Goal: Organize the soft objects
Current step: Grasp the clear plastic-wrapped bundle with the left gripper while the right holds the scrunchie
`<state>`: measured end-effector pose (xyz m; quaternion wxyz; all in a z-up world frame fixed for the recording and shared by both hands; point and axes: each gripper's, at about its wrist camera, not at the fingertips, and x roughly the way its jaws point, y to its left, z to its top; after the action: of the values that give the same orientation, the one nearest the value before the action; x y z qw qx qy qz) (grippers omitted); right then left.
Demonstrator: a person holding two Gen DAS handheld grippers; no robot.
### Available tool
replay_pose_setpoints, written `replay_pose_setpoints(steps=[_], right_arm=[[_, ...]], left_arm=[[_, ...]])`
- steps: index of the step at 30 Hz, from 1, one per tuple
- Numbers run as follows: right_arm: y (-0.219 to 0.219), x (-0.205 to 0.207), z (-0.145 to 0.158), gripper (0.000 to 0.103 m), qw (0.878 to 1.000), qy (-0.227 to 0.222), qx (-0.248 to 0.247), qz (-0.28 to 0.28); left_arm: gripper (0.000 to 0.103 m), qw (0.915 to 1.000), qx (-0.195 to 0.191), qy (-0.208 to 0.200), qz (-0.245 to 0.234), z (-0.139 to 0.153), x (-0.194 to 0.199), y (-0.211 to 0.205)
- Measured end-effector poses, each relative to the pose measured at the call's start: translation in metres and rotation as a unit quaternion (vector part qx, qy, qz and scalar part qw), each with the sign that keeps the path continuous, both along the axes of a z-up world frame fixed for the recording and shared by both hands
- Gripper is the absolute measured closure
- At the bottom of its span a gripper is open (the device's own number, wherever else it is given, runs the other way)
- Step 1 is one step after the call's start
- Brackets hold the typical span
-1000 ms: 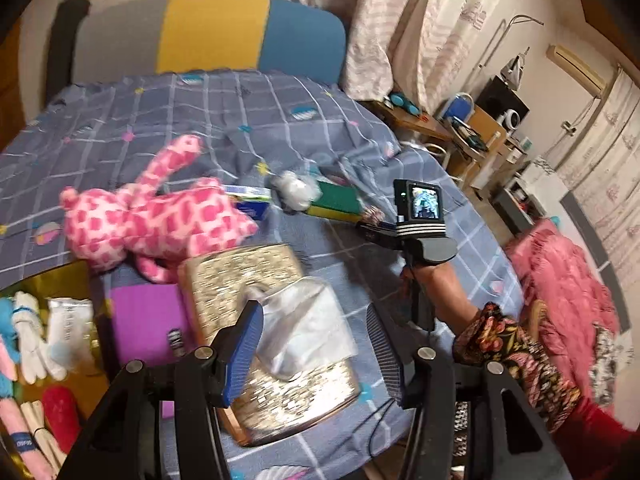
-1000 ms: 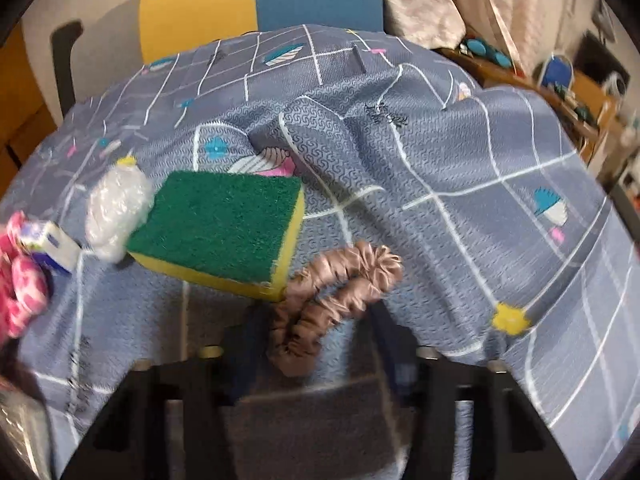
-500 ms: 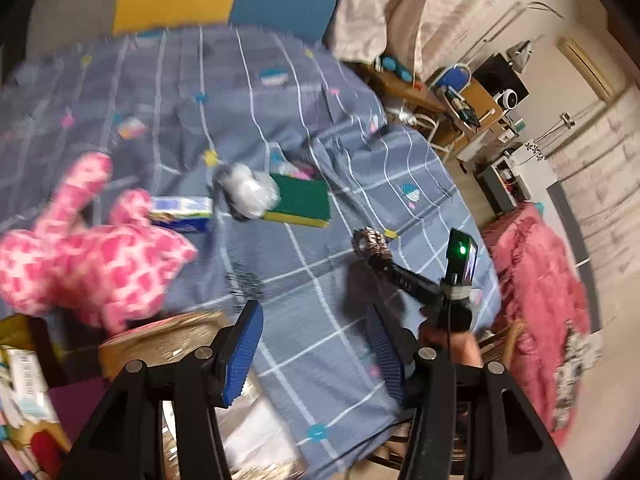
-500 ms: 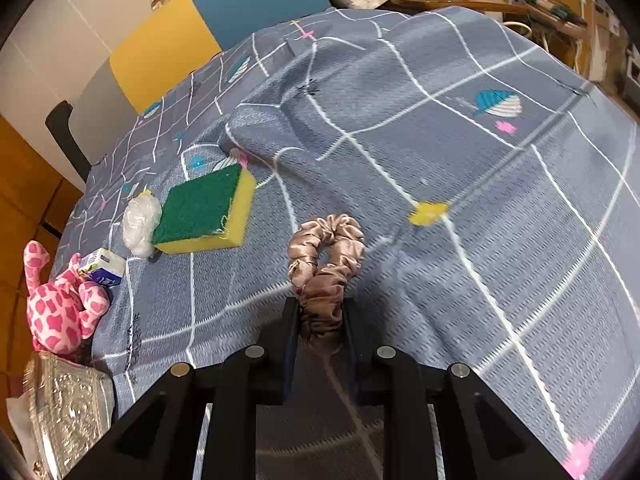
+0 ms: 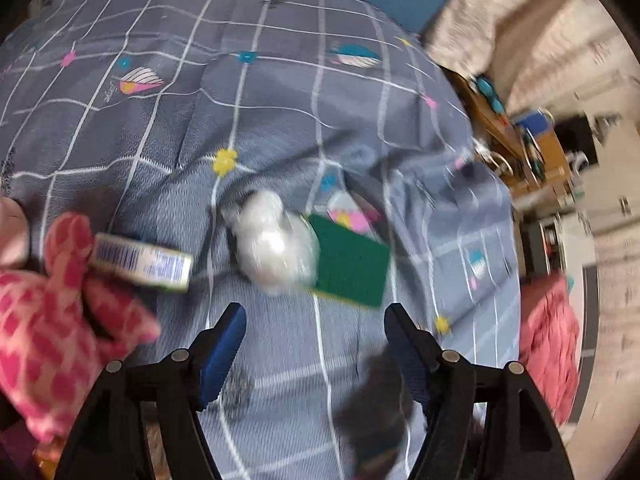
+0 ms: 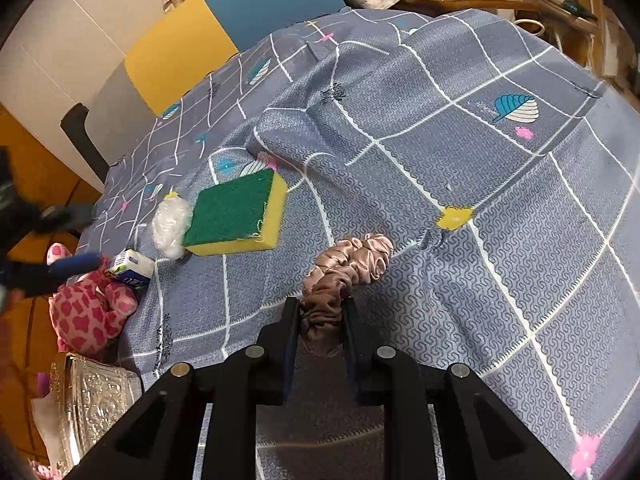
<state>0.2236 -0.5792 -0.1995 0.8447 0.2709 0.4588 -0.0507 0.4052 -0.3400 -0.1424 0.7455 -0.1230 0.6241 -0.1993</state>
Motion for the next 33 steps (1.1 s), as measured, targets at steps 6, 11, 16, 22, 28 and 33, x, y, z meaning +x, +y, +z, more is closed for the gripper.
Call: replay_pose_setpoints(steps=[6, 11, 16, 22, 28, 33], right_arm=[[-0.002, 0.0, 0.002, 0.082, 1.0, -0.002, 0.009, 0.0], [0.006, 0.001, 0.008, 0.082, 1.0, -0.01, -0.004, 0.013], [0.011, 0.001, 0.012, 0.082, 1.0, -0.017, -0.013, 0.019], [0.014, 0.001, 0.016, 0.082, 0.999, -0.021, -0.022, 0.025], [0.016, 0.003, 0.016, 0.082, 0.999, -0.021, -0.023, 0.03], [0.015, 0.004, 0.015, 0.082, 0.999, -0.021, -0.026, 0.027]], left_arm=[[0.03, 0.9986, -0.001, 0.027, 0.046, -0.034, 0.024, -0.003], [0.03, 0.9982, 0.008, 0.027, 0.053, -0.048, 0.034, -0.004], [0.032, 0.9979, 0.039, 0.033, 0.041, -0.057, 0.039, -0.012], [0.054, 0.9979, 0.045, 0.033, 0.033, -0.064, 0.037, -0.019], [0.065, 0.9987, 0.037, 0.028, 0.022, -0.062, 0.025, -0.018], [0.067, 0.9997, 0.011, 0.015, 0.018, -0.039, 0.014, -0.007]])
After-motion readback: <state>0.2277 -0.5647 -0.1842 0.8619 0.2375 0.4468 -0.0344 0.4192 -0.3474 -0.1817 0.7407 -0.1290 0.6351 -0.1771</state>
